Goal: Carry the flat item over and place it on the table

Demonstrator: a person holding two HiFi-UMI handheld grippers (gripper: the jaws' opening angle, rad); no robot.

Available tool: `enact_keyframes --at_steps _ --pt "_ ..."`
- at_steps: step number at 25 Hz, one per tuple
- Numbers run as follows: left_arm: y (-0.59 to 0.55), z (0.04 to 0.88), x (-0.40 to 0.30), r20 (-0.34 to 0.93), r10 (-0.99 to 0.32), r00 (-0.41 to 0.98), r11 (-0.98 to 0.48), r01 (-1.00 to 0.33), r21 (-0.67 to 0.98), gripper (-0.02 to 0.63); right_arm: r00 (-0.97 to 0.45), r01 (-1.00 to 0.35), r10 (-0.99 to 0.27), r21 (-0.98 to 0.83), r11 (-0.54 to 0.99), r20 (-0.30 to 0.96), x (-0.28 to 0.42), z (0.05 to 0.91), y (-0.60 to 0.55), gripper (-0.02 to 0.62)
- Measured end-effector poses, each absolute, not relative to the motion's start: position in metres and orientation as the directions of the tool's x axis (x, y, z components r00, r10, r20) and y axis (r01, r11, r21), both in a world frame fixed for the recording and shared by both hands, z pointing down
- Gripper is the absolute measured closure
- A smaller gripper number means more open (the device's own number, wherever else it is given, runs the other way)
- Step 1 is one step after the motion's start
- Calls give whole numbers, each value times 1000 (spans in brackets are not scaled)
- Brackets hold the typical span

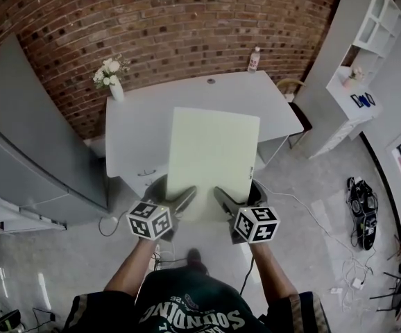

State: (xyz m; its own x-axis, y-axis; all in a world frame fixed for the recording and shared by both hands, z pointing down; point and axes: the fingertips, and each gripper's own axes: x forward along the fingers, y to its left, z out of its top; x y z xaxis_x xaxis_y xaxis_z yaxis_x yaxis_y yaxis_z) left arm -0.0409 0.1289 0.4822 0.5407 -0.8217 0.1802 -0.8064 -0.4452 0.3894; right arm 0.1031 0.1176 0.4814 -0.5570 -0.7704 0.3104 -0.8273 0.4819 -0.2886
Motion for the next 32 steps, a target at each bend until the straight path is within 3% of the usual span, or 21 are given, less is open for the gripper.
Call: enact_keyframes --at_steps 32 --pt "-28 492 -17 173 -850 498 -403 -826 395 179 -598 -800 -739 -281 530 310 127 490 -47 100"
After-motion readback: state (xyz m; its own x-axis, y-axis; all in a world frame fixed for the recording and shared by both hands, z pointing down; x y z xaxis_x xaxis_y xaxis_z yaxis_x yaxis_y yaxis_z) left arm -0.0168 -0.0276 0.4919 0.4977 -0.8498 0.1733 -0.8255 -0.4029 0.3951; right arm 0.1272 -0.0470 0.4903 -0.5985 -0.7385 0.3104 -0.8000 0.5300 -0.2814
